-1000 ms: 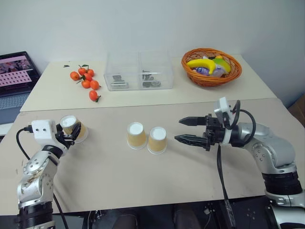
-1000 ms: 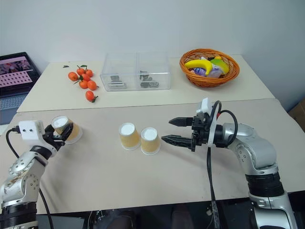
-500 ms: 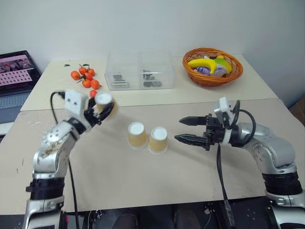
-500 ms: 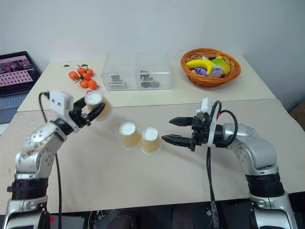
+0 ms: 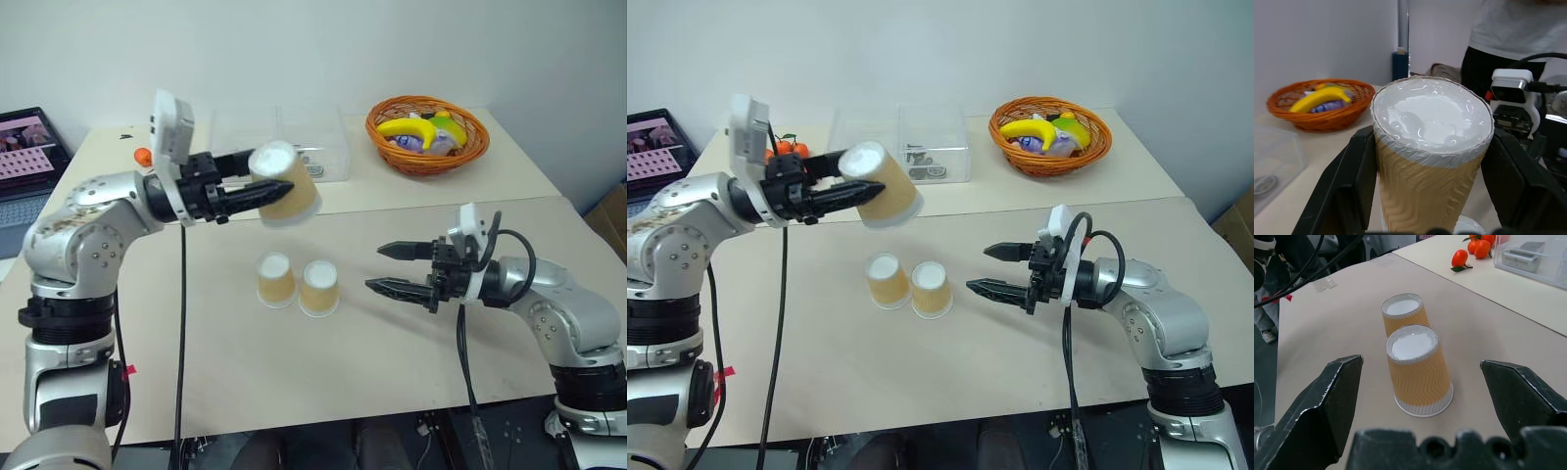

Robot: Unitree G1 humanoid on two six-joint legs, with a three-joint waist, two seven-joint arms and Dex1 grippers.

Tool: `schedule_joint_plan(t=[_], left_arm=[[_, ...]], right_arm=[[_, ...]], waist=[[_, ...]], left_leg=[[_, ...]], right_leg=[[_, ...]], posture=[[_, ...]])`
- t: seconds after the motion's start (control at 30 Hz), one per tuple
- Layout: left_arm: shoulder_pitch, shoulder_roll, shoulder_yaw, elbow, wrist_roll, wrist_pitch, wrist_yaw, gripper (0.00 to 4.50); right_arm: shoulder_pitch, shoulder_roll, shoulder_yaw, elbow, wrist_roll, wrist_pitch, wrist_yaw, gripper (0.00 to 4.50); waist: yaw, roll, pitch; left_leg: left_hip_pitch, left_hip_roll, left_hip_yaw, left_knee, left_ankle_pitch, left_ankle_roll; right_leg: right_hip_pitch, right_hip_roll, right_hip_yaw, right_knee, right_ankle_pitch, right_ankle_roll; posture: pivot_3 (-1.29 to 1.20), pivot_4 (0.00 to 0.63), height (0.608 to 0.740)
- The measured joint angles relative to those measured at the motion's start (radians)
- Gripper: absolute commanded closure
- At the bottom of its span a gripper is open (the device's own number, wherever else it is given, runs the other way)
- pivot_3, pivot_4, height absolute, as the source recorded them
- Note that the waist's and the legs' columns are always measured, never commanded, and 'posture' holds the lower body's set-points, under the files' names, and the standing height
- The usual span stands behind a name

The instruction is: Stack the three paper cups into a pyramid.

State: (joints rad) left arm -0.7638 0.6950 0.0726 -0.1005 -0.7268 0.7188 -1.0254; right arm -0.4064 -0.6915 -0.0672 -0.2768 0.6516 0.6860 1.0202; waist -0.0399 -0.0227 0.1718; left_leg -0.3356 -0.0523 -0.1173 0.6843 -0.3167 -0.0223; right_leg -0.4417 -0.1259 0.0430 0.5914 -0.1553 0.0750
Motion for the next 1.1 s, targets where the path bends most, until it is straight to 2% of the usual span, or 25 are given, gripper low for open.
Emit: schedule_joint_plan(t=[0.3,1.07,1.1], left_arm=[[0.062,-0.011,-0.088,0.005,0.079,-0.042,-0.056,1.51],[0.103,-0.033,-0.095,0.004,0.132,-0.060,-0.066,1.51],[0.104,-0.034,-0.095,0.004,0.132,-0.060,-0.065,1.22]], right_arm=[[0.027,-0.003,-0.018,-0.027,0.006,0.004,-0.024,0.00],[0.030,-0.004,-0.019,-0.029,0.030,0.004,-0.043,0.00],[0.030,-0.004,-0.019,-0.029,0.030,0.004,-0.043,0.00]], waist=[[0.001,0.000,0.000],[0.001,0.000,0.000],[0.001,0.000,0.000]], left_leg=[[-0.001,0.000,0.000,0.000,0.000,0.000],[-0.001,0.000,0.000,0.000,0.000,0.000],[-0.001,0.000,0.000,0.000,0.000,0.000]], right_leg=[[0.000,0.000,0.000,-0.001,0.000,0.000],[0.000,0.000,0.000,-0.001,0.000,0.000],[0.000,0.000,0.000,-0.001,0.000,0.000]], posture=[[0.00,0.150,0.728],[0.00,0.150,0.728],[0.00,0.150,0.728]])
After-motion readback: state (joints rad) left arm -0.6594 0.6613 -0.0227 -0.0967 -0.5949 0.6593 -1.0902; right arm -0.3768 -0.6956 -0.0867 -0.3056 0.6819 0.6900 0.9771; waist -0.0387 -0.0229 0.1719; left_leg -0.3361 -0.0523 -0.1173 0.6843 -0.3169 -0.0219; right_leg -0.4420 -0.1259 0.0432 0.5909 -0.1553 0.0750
